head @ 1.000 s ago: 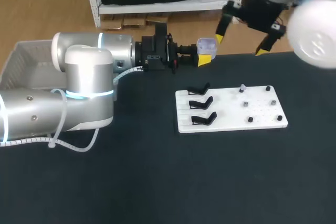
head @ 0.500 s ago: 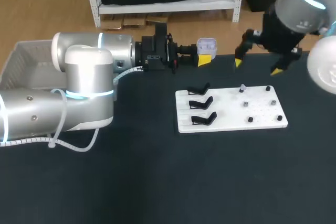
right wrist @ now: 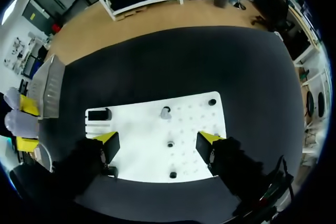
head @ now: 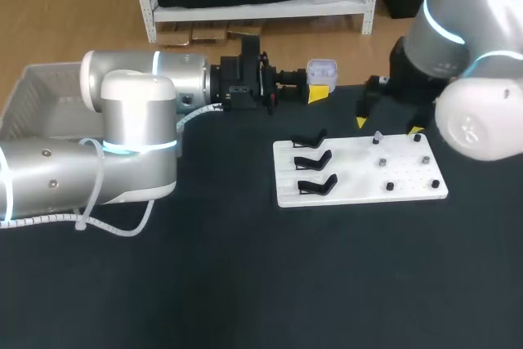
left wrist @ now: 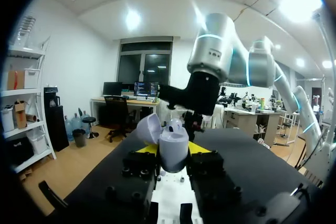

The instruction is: Pick up each earbud case from the left stands, insert the matching earbuds, close the lid, and place the case in the box.

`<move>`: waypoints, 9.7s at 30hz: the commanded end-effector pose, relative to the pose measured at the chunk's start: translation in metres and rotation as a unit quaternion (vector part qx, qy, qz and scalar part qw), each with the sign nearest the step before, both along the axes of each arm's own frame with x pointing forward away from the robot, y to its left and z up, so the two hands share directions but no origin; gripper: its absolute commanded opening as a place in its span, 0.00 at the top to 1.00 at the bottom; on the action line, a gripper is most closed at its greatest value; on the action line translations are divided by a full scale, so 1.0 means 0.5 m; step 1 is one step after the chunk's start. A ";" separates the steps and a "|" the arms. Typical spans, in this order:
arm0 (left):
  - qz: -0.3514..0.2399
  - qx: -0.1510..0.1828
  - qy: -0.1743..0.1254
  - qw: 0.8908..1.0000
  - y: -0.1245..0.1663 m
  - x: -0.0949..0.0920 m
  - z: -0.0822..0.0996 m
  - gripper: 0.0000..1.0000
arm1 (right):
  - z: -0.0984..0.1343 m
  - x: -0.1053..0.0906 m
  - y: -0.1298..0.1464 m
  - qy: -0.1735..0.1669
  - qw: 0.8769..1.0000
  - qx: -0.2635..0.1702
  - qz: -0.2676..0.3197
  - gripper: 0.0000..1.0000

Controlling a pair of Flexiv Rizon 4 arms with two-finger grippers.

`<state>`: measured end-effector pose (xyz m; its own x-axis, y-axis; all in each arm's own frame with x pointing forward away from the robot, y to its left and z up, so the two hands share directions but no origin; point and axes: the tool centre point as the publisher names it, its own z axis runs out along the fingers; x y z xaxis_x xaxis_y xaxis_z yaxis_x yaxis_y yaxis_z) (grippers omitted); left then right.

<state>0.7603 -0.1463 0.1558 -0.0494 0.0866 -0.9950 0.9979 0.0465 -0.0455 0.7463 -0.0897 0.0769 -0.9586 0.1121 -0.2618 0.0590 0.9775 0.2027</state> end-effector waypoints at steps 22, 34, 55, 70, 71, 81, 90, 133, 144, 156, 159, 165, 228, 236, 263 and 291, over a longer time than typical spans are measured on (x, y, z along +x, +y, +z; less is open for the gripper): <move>-0.001 -0.001 0.000 1.000 -0.001 0.003 -0.001 1.00 | -0.081 0.026 0.010 0.007 1.000 0.003 -0.019 0.51; -0.001 -0.001 0.000 1.000 -0.001 0.003 -0.001 1.00 | -0.103 0.043 0.012 0.022 0.999 0.016 -0.038 0.54; -0.001 -0.001 0.000 1.000 -0.001 0.003 -0.001 1.00 | -0.111 0.059 0.005 0.030 0.997 0.022 -0.067 0.72; -0.001 -0.001 0.000 1.000 -0.001 0.003 -0.001 1.00 | -0.099 0.058 0.005 0.033 0.996 0.018 -0.081 1.00; -0.001 -0.001 0.000 1.000 -0.001 0.003 -0.001 1.00 | -0.095 0.058 0.004 0.033 0.996 0.019 -0.082 1.00; -0.001 -0.001 0.000 1.000 -0.001 0.003 -0.001 1.00 | -0.018 0.041 0.001 0.069 0.996 0.007 -0.059 1.00; -0.001 -0.001 0.000 1.000 -0.001 0.003 -0.001 1.00 | 0.082 0.016 -0.004 0.089 0.996 -0.026 -0.017 1.00; -0.001 -0.001 0.000 1.000 -0.001 0.003 -0.001 1.00 | 0.324 -0.040 0.204 0.029 0.965 -0.054 0.254 1.00; -0.001 -0.001 0.000 1.000 -0.001 0.003 -0.001 1.00 | 0.306 -0.020 0.220 0.041 0.959 -0.054 0.276 1.00; -0.001 -0.001 0.000 1.000 -0.001 0.003 -0.001 1.00 | 0.286 -0.012 0.229 0.034 0.954 -0.051 0.295 1.00; -0.001 -0.001 0.000 1.000 -0.001 0.003 -0.001 1.00 | 0.281 -0.011 0.230 0.035 0.953 -0.052 0.296 1.00; -0.001 -0.001 0.000 1.000 -0.001 0.003 -0.001 1.00 | 0.278 -0.008 0.236 0.037 0.952 -0.051 0.299 1.00; -0.001 -0.001 0.000 1.000 -0.001 0.003 -0.001 1.00 | 0.251 0.000 0.240 0.038 0.949 -0.074 0.303 0.69; -0.001 -0.001 0.000 1.000 -0.001 0.003 -0.001 1.00 | 0.259 0.003 0.237 0.035 0.951 -0.072 0.299 0.68; -0.001 -0.001 0.000 1.000 -0.001 0.003 -0.001 1.00 | 0.230 0.163 0.213 -0.031 0.992 -0.035 0.118 0.63; -0.001 -0.001 0.000 1.000 -0.001 0.003 -0.001 1.00 | 0.241 0.048 0.183 -0.016 0.993 -0.017 0.116 0.63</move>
<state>0.7598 -0.1467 0.1555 -0.0494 0.0865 -0.9950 0.9980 0.0448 -0.0456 0.7780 0.0055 0.1961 -0.9570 -0.1362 -0.2561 -0.1819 0.9696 0.1640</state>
